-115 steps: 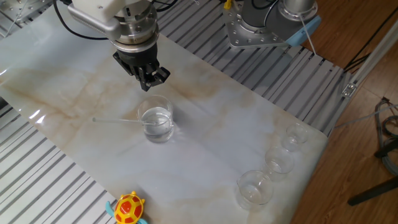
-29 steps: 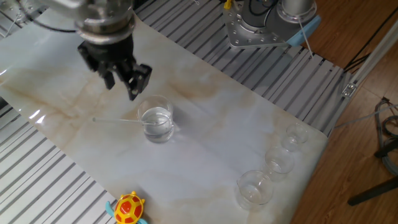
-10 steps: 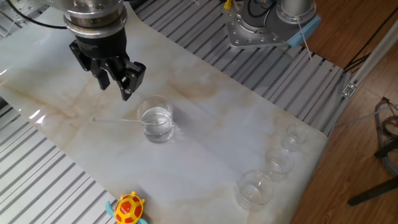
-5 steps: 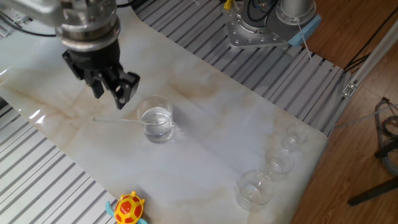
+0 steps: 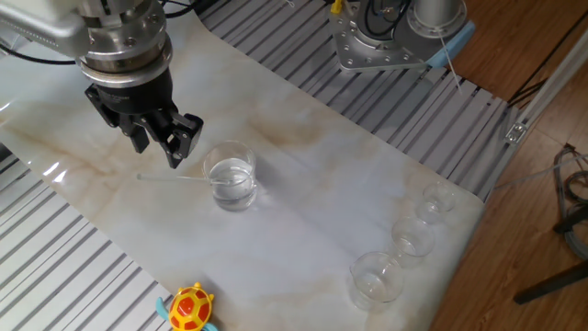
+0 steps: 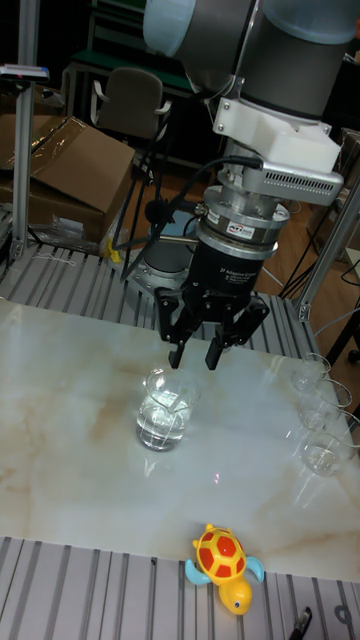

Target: Stir the beaker with a glass rod

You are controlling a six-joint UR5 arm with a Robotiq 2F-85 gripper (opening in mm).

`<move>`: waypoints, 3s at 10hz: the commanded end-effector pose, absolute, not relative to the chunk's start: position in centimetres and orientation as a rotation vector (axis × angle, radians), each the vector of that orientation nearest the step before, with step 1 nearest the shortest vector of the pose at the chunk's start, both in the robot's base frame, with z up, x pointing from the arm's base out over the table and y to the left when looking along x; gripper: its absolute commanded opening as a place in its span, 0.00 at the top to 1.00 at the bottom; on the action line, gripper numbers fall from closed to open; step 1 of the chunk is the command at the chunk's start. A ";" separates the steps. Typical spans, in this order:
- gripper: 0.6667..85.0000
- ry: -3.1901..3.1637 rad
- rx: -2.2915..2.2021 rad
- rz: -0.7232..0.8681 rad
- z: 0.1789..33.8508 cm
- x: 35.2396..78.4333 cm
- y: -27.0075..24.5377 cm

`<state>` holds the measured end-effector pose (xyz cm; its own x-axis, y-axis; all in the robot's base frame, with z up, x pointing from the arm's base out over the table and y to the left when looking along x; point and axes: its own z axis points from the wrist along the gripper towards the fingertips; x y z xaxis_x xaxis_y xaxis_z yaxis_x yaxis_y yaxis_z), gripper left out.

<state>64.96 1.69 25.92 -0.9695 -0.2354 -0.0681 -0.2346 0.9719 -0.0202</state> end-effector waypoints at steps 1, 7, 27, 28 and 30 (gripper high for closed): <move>0.45 3.039 -0.368 0.024 26.0 65.2 2.4; 0.44 3.034 -0.468 -0.009 24.1 66.8 2.0; 0.41 3.003 -0.575 -0.015 24.6 67.4 1.7; 0.41 3.005 -0.580 -0.014 25.0 67.2 1.7; 0.41 3.009 -0.555 -0.004 25.2 67.1 1.8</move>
<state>67.10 1.43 24.80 -0.9270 -0.3679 -0.0731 -0.3666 0.9299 -0.0312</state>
